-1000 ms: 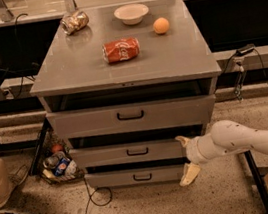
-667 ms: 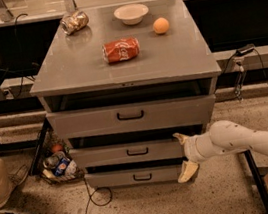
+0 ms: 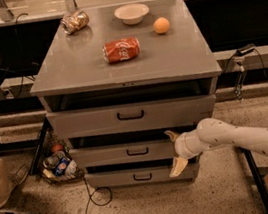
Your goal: Open middle drawer
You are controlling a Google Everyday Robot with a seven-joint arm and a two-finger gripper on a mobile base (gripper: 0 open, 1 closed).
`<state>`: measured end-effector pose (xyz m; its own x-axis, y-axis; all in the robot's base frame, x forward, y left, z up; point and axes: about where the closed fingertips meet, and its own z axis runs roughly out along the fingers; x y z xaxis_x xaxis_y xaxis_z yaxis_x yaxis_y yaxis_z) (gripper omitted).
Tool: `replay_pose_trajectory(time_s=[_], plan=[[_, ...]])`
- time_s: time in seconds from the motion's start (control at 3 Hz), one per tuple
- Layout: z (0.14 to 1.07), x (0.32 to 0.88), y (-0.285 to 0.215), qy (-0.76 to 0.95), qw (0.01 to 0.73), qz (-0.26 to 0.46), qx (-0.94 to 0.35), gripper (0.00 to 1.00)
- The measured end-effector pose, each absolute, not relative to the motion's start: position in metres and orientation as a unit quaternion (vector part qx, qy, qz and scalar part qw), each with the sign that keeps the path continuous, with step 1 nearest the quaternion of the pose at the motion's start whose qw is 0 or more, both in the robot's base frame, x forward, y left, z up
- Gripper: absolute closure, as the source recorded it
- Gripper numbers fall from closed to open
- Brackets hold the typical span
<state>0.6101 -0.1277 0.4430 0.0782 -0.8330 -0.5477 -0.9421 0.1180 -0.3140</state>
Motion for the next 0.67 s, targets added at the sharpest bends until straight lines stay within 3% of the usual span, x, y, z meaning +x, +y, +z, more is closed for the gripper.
replay_pose_trajectory(time_s=[0.33, 0.67], plan=[[0.416, 0.633, -0.114, 0.676, 0.322, 0.086, -0.657, 0.02], [0.398, 0.642, -0.109, 0.680, 0.320, 0.097, -0.653, 0.25]])
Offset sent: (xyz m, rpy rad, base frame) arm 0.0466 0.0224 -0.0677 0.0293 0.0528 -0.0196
